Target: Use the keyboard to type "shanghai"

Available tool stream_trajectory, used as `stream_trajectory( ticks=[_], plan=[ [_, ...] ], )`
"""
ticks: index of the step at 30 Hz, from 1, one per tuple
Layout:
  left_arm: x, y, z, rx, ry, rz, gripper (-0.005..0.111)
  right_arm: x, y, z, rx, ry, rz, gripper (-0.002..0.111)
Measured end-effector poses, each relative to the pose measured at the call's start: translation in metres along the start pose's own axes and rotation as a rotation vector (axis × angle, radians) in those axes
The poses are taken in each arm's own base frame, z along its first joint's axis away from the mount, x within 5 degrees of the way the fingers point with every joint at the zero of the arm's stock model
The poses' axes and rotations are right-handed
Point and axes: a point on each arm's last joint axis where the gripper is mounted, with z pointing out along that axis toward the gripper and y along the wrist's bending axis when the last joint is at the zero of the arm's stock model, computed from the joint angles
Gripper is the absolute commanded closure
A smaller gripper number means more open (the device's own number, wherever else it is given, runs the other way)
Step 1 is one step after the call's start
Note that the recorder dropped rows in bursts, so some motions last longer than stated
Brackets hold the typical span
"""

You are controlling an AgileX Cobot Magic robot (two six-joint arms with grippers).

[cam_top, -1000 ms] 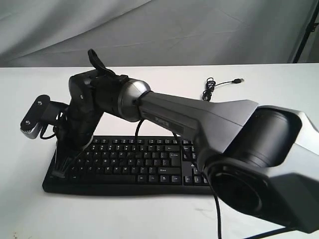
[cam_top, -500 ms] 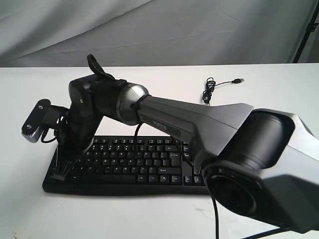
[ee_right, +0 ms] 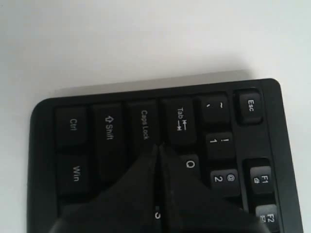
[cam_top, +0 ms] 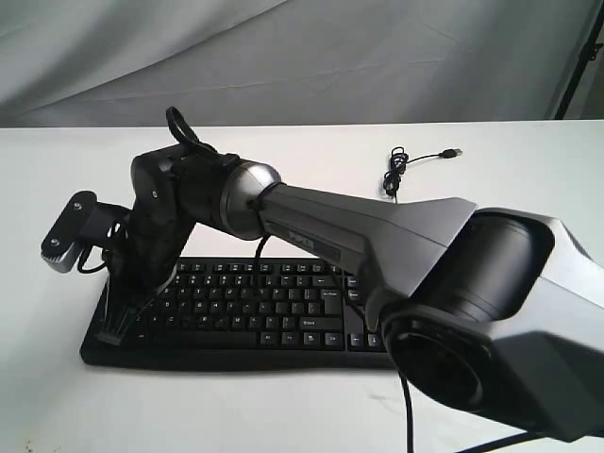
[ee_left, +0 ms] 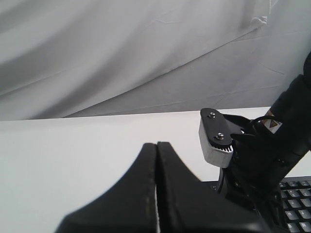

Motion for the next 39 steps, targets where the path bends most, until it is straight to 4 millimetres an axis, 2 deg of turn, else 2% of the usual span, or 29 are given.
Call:
stream_trajectory(
  ticks=[19, 27, 31, 35, 36, 39],
  plan=[
    [0.0, 0.0, 0.0, 0.0, 0.0, 0.0, 0.107, 0.0, 0.001, 0.0, -0.007, 0.001, -0.004, 0.108],
    [0.0, 0.0, 0.0, 0.0, 0.0, 0.0, 0.107, -0.008, -0.004, -0.032, 0.058, 0.022, -0.054, 0.108],
    [0.0, 0.0, 0.0, 0.0, 0.0, 0.0, 0.107, -0.005, -0.001, -0.043, 0.074, 0.025, -0.049, 0.108],
    [0.0, 0.0, 0.0, 0.0, 0.0, 0.0, 0.107, 0.008, 0.005, -0.056, 0.116, 0.025, -0.026, 0.108],
    [0.0, 0.0, 0.0, 0.0, 0.0, 0.0, 0.107, 0.014, 0.008, -0.066, 0.135, 0.007, -0.012, 0.108],
    [0.0, 0.0, 0.0, 0.0, 0.0, 0.0, 0.107, 0.031, 0.006, -0.074, 0.147, -0.003, 0.032, 0.108]
  ],
)
